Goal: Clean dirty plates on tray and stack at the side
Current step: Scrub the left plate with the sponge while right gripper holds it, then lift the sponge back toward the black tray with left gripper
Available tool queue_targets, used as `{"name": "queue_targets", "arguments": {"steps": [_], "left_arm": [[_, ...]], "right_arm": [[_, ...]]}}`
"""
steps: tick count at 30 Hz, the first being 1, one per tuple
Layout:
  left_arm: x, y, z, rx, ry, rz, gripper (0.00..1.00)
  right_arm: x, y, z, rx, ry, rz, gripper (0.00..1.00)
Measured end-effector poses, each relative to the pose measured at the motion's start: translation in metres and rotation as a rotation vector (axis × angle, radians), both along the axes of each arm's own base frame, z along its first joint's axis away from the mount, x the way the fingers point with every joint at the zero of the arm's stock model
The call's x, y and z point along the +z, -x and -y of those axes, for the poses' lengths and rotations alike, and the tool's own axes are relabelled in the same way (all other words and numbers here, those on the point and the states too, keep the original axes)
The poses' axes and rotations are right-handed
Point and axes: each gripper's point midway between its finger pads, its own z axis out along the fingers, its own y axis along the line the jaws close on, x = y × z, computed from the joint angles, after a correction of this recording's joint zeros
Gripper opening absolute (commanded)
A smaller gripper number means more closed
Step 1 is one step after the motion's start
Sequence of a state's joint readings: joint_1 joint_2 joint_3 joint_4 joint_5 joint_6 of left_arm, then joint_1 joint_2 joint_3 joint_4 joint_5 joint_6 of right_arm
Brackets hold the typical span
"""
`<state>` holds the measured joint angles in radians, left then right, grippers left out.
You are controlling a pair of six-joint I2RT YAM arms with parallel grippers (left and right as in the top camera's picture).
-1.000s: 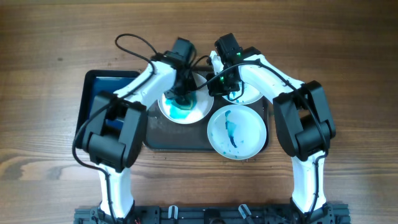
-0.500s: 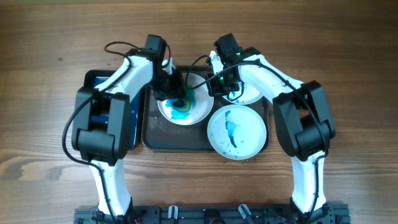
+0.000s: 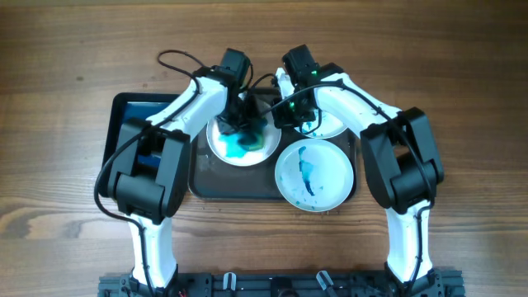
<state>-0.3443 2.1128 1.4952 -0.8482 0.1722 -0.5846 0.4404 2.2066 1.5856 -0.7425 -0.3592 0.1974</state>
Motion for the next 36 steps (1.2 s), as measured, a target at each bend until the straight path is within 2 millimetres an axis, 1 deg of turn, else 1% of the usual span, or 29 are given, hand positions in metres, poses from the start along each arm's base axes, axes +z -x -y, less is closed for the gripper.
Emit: {"name": "queue_targets", "arguments": {"steps": [1, 3, 5, 7, 9, 11, 12, 16, 18, 20, 21, 23, 24, 26, 30, 31, 32, 34, 36], "left_arm": [[0.0, 0.0, -0.013, 0.033, -0.053, -0.007, 0.04], [0.001, 0.0, -0.052, 0.121, -0.191, -0.023, 0.04], [0.002, 0.004, -0.069, 0.161, -0.248, -0.043, 0.04], [0.002, 0.006, -0.072, 0.171, -0.266, -0.053, 0.04], [0.001, 0.009, -0.069, 0.166, -0.254, -0.064, 0.04], [0.001, 0.009, -0.06, 0.143, -0.201, -0.069, 0.04], [0.001, 0.007, -0.051, 0.12, -0.155, -0.067, 0.04], [0.007, -0.01, -0.006, -0.003, 0.063, 0.005, 0.04], [0.011, -0.013, 0.008, -0.043, 0.126, 0.028, 0.04], [0.012, -0.012, 0.013, -0.057, 0.146, 0.027, 0.04], [0.013, -0.01, 0.01, -0.052, 0.139, 0.014, 0.04], [0.017, -0.009, -0.001, -0.029, 0.114, -0.015, 0.04], [0.023, -0.01, -0.01, -0.011, 0.095, -0.028, 0.04], [0.038, -0.022, -0.029, 0.032, 0.07, -0.018, 0.04], [0.092, -0.06, -0.079, 0.139, 0.02, 0.072, 0.04], [0.101, -0.066, -0.088, 0.159, 0.013, 0.094, 0.04], [0.112, -0.073, -0.103, 0.19, 0.002, 0.12, 0.04], [0.129, -0.083, -0.131, 0.248, -0.015, 0.168, 0.04], [0.136, -0.083, -0.152, 0.291, -0.03, 0.182, 0.04]], "right_arm": [[0.0, 0.001, -0.001, 0.002, 0.0, 0.0, 0.04], [0.0, 0.001, -0.002, 0.004, -0.003, -0.001, 0.04], [0.001, 0.001, -0.005, 0.01, -0.013, 0.001, 0.04], [0.001, 0.004, -0.008, 0.018, -0.014, 0.001, 0.04], [0.001, 0.004, -0.009, 0.019, -0.014, 0.0, 0.04], [0.001, 0.004, -0.008, 0.018, -0.012, 0.0, 0.04], [0.001, 0.004, -0.007, 0.017, -0.01, -0.001, 0.04], [0.0, 0.003, -0.003, 0.009, -0.005, -0.004, 0.04], [0.0, 0.002, -0.002, 0.006, -0.005, -0.005, 0.04], [0.0, 0.002, -0.002, 0.006, -0.005, -0.006, 0.04], [0.0, 0.003, -0.002, 0.007, -0.004, -0.006, 0.04], [0.0, 0.004, -0.002, 0.007, -0.002, -0.011, 0.04], [0.0, 0.004, -0.002, 0.007, -0.001, -0.014, 0.04], [0.0, 0.004, -0.001, 0.007, 0.0, -0.015, 0.04], [0.0, 0.006, -0.001, 0.007, 0.002, -0.02, 0.04], [-0.001, 0.006, 0.0, 0.006, 0.005, -0.022, 0.04], [-0.001, 0.007, 0.001, 0.006, 0.011, -0.025, 0.04], [0.001, 0.008, 0.003, 0.007, 0.041, -0.02, 0.04], [0.002, 0.009, 0.007, 0.009, 0.082, -0.005, 0.04]]}}
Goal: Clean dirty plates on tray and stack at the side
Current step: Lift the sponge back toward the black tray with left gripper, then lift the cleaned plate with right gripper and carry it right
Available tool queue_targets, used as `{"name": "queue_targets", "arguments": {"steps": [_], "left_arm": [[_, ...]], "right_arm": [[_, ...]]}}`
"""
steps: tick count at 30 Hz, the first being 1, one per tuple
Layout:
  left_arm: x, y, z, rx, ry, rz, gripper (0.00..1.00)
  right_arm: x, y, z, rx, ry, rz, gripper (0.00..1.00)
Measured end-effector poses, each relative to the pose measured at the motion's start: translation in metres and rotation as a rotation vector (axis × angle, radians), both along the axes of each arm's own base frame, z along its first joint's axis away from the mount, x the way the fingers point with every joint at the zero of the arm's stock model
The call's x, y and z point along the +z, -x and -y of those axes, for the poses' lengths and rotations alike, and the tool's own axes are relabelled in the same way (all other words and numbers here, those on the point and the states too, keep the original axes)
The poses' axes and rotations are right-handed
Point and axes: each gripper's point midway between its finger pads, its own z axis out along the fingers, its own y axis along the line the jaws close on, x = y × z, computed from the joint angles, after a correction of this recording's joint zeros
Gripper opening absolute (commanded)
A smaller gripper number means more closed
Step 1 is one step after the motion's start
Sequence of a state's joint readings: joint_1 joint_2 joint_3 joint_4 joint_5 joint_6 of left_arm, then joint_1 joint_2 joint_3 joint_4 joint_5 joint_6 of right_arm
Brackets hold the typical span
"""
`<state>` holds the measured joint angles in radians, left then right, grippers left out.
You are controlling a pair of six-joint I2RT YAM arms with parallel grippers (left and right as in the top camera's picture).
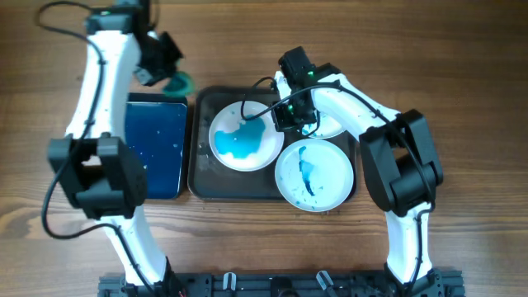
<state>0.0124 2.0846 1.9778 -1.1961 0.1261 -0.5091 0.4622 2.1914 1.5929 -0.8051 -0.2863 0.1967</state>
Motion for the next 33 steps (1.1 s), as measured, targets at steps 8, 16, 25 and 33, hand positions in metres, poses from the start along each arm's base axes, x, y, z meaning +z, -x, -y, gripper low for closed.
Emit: {"name": "queue_targets", "arguments": {"steps": [8, 16, 25, 33], "left_arm": [[0.0, 0.007, -0.034, 0.072, -0.012, -0.026, 0.04], [0.0, 0.008, -0.034, 0.073, -0.012, -0.027, 0.04], [-0.001, 0.012, -0.034, 0.073, -0.015, -0.045, 0.04], [-0.001, 0.012, -0.034, 0.073, -0.015, -0.045, 0.04]], "right_arm": [[0.093, -0.02, 0.002, 0.027, 0.375, 0.483, 0.04], [0.182, -0.013, 0.004, -0.024, 0.815, 0.937, 0.04], [0.237, 0.006, -0.01, -0.042, 1.039, 1.181, 0.04], [0.277, 0.018, -0.005, -0.062, 0.999, 1.225, 0.04]]}}
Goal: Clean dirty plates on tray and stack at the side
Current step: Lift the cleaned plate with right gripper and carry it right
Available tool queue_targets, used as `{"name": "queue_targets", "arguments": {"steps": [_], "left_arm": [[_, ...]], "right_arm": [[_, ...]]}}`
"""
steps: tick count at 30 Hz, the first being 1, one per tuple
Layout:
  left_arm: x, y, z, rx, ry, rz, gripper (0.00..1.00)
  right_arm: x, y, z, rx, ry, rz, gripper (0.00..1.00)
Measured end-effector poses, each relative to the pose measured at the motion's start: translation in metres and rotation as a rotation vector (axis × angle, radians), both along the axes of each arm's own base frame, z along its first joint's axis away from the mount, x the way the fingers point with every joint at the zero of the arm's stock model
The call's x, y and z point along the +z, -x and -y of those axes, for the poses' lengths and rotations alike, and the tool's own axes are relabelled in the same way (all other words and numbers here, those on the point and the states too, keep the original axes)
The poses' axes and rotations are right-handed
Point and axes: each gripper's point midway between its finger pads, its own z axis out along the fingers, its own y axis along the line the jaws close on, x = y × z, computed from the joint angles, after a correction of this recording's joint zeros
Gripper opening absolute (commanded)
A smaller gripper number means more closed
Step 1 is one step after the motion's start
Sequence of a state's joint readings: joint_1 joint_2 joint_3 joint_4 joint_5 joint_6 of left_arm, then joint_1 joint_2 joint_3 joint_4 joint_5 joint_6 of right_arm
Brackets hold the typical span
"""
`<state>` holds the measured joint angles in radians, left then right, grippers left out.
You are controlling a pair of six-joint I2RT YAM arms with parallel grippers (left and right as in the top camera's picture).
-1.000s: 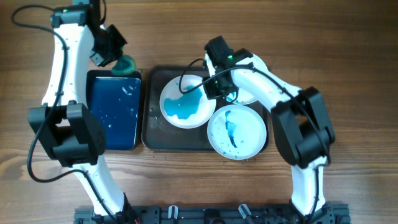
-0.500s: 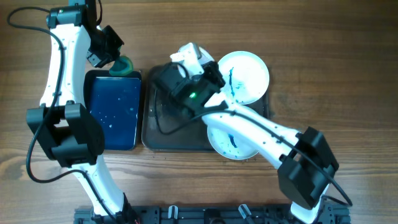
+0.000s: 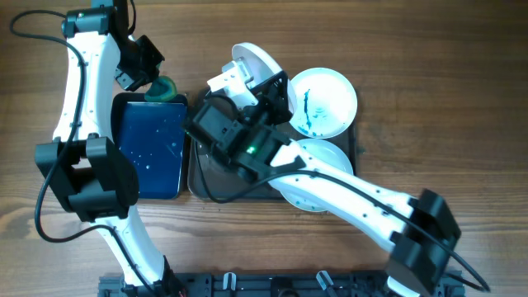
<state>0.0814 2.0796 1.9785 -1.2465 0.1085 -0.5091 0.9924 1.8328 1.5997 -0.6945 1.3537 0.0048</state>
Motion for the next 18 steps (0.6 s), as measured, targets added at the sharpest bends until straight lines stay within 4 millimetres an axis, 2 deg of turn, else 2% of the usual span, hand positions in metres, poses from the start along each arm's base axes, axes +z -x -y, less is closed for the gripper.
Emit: {"name": "queue_targets", "arguments": {"steps": [2, 4, 8, 10, 13, 15, 17, 18], "left_arm": [[0.0, 0.0, 0.0, 0.0, 0.0, 0.0, 0.04], [0.0, 0.0, 0.0, 0.0, 0.0, 0.0, 0.04], [-0.001, 0.002, 0.001, -0.001, 0.001, -0.01, 0.04], [-0.001, 0.004, 0.002, -0.004, 0.001, -0.017, 0.04], [-0.001, 0.006, 0.008, -0.017, -0.002, -0.026, 0.04], [-0.001, 0.006, 0.016, -0.035, -0.002, -0.026, 0.04], [-0.001, 0.006, 0.022, -0.049, -0.003, -0.025, 0.04], [-0.001, 0.005, 0.026, -0.057, -0.003, -0.022, 0.04]], "right_arm": [[0.001, 0.002, -0.002, 0.037, -0.028, -0.035, 0.04], [-0.011, 0.003, -0.01, 0.106, -0.052, -0.124, 0.04], [-0.065, 0.011, -0.034, 0.287, -0.187, -0.435, 0.04], [-0.092, 0.013, -0.039, 0.344, -0.343, -0.612, 0.04], [-0.11, 0.003, -0.026, 0.341, -0.609, -0.779, 0.04], [-0.113, -0.01, -0.007, 0.304, -0.786, -0.844, 0.05], [-0.11, -0.025, 0.024, 0.215, -0.938, -0.859, 0.04], [-0.106, -0.035, 0.05, 0.142, -1.025, -0.849, 0.04]]}}
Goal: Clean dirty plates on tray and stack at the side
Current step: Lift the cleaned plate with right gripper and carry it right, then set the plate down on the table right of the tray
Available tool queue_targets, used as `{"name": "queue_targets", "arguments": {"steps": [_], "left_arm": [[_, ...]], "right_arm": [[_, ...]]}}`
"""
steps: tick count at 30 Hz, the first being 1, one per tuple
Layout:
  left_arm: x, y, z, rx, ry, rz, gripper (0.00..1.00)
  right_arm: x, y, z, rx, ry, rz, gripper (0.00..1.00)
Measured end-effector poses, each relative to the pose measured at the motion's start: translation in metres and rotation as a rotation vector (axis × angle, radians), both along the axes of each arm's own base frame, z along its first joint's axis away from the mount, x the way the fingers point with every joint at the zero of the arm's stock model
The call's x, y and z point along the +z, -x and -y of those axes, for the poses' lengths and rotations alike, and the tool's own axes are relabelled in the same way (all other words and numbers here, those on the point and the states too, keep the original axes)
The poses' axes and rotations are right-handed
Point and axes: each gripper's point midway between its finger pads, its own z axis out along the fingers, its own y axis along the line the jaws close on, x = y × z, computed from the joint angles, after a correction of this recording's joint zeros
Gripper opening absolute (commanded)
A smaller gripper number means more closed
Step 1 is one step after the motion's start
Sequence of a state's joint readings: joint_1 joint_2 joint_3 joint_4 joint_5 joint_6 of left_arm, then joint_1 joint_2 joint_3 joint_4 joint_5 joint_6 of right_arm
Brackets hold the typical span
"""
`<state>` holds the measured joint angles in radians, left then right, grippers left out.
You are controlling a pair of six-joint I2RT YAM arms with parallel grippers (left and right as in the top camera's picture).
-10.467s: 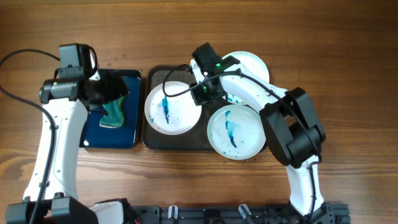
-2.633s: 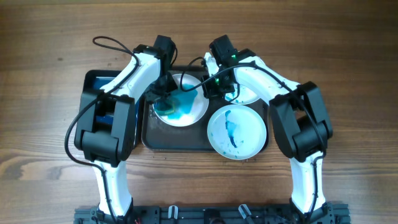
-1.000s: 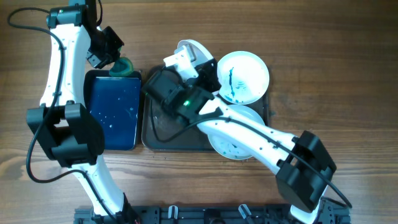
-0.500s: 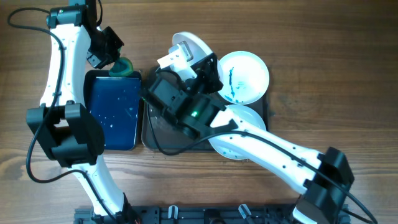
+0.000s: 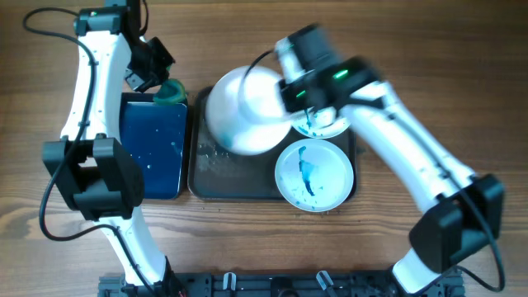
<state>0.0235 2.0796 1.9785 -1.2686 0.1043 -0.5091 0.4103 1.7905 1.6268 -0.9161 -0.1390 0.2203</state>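
Note:
A white plate (image 5: pixel 243 115) hangs over the left half of the dark tray (image 5: pixel 223 177), showing a plain white face. My right gripper (image 5: pixel 290 97), blurred, is shut on its right rim. Two blue-stained plates stay on the tray's right side: one at the front (image 5: pixel 313 175) and one behind it (image 5: pixel 332 127), partly hidden under my right arm. At the back left, my left gripper (image 5: pixel 163 85) is shut on a green sponge (image 5: pixel 173 93) at the far right corner of the blue basin (image 5: pixel 153 153).
The blue basin lies directly left of the dark tray, with my left arm reaching along its left side. Bare wooden table surrounds both on the right, back and front.
The right arm has swung from a stretch across the tray to a reach from the right. The plate it holds went from tilted behind the tray to over the tray's left half. The left gripper barely shifted.
First the left gripper pressed the sponge on a blue-smeared plate in the tray while the right gripper held its rim. Then the left gripper and sponge were at the basin's far corner. Later the right gripper held the plate tilted behind the tray, now above it.

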Motion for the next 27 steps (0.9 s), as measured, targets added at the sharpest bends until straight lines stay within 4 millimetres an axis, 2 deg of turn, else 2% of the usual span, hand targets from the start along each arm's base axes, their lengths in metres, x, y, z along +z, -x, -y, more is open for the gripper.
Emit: {"name": "queue_targets", "arguments": {"steps": [3, 5, 7, 9, 10, 12, 14, 16, 19, 23, 26, 27], "left_arm": [[0.0, 0.0, 0.007, -0.016, 0.0, 0.001, 0.04], [0.0, -0.001, 0.01, -0.023, 0.0, 0.004, 0.04], [0.001, -0.003, 0.013, -0.028, -0.001, 0.014, 0.04], [0.001, -0.003, 0.013, -0.03, -0.001, 0.015, 0.04], [0.001, -0.003, 0.013, -0.03, -0.002, 0.015, 0.04], [0.001, -0.004, 0.013, -0.03, -0.002, 0.018, 0.04], [0.001, -0.006, 0.013, -0.03, -0.003, 0.027, 0.04], [0.002, -0.008, 0.013, -0.03, -0.003, 0.034, 0.04], [0.002, -0.009, 0.013, -0.03, -0.003, 0.038, 0.04], [0.002, -0.009, 0.013, -0.03, -0.003, 0.039, 0.04], [0.002, -0.009, 0.013, -0.03, -0.003, 0.041, 0.04], [0.002, -0.01, 0.013, -0.03, -0.003, 0.042, 0.04]], "right_arm": [[0.022, -0.027, 0.091, -0.282, -0.102, -0.022, 0.04], [0.036, -0.033, 0.154, -0.455, -0.142, -0.012, 0.04], [0.039, -0.028, 0.229, -0.644, -0.158, -0.017, 0.04], [0.033, -0.022, 0.262, -0.728, -0.164, -0.029, 0.04], [0.021, -0.01, 0.291, -0.805, -0.162, -0.06, 0.04], [-0.001, 0.002, 0.312, -0.869, -0.168, -0.099, 0.04], [-0.039, 0.022, 0.322, -0.921, -0.172, -0.188, 0.04], [-0.07, 0.038, 0.319, -0.941, -0.173, -0.264, 0.04], [-0.104, 0.059, 0.311, -0.961, -0.157, -0.342, 0.04], [-0.134, 0.071, 0.314, -0.991, -0.122, -0.346, 0.04], [-0.144, 0.077, 0.318, -1.02, -0.088, -0.348, 0.05], [-0.145, 0.077, 0.322, -1.028, -0.068, -0.34, 0.12]]}}
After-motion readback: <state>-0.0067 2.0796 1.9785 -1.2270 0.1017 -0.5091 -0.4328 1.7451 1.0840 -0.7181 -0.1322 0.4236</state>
